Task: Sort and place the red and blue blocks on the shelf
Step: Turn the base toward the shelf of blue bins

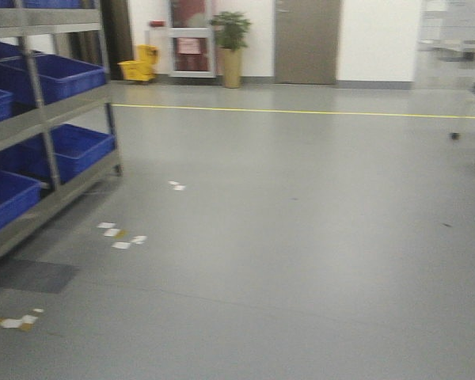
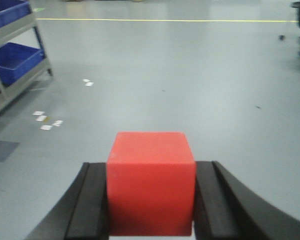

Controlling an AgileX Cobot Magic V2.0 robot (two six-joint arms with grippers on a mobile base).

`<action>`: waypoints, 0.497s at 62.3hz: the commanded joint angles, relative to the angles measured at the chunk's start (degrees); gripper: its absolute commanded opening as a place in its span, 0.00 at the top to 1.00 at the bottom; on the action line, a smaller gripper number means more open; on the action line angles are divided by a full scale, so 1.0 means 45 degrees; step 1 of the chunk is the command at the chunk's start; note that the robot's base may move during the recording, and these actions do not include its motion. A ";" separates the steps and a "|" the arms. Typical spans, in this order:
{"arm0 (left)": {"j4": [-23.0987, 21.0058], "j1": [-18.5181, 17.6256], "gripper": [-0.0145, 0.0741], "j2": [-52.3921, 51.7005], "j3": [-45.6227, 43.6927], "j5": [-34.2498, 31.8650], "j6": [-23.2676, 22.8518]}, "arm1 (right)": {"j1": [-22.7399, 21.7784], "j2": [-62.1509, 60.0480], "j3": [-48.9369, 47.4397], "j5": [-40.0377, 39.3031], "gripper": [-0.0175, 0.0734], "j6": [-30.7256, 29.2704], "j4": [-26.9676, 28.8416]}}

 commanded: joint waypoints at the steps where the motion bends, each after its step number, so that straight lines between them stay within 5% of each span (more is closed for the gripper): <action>1: -0.0042 -0.0010 0.70 0.0076 -0.0417 -0.1082 0.0035 | -0.0069 0.0028 -0.0362 -0.1103 0.75 -0.0118 -0.0096; 31: -0.0042 -0.0010 0.70 0.0076 -0.0417 -0.1082 0.0035 | -0.0069 0.0028 -0.0362 -0.1103 0.75 -0.0118 -0.0096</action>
